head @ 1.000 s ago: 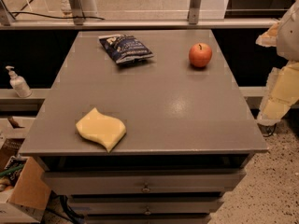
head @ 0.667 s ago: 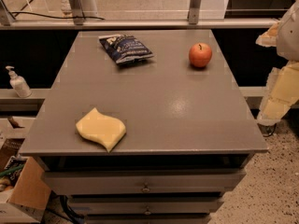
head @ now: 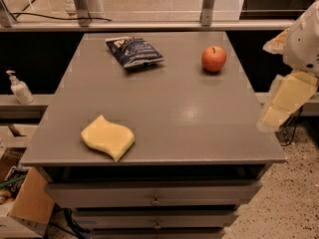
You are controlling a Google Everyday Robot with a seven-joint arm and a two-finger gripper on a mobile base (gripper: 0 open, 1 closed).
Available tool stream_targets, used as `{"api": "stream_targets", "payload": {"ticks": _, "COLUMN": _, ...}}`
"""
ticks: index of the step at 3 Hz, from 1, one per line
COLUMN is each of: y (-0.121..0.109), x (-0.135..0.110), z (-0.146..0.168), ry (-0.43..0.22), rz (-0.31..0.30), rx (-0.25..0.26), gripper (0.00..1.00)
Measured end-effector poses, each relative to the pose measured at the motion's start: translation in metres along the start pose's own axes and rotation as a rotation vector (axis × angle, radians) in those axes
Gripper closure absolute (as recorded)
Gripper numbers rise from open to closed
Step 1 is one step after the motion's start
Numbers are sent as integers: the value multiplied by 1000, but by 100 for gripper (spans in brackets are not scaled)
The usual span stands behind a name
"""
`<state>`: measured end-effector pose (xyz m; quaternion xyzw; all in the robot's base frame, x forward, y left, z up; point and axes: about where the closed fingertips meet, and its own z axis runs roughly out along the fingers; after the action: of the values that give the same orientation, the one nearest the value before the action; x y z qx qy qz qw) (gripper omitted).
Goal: Pick blue chip bag
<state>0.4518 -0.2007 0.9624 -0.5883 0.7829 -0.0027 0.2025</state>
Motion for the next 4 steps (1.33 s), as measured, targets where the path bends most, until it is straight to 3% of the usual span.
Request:
{"api": "stream_targets", "payload": {"ticks": 2, "y": -16, "x": -85, "z": 73, "ry": -251, "rz": 44, "rx": -31, "gripper": 0}}
{"api": "stream_targets", "payload": {"ticks": 3, "y": -24, "x": -153, "z": 101, "ry": -360, "rz": 34, "rx": -49, "gripper": 0}}
{"api": "stream_targets", "payload": {"ticks": 4, "y": -24, "x": -153, "z": 100, "ry": -360, "rz": 34, "rx": -49, "gripper": 0}}
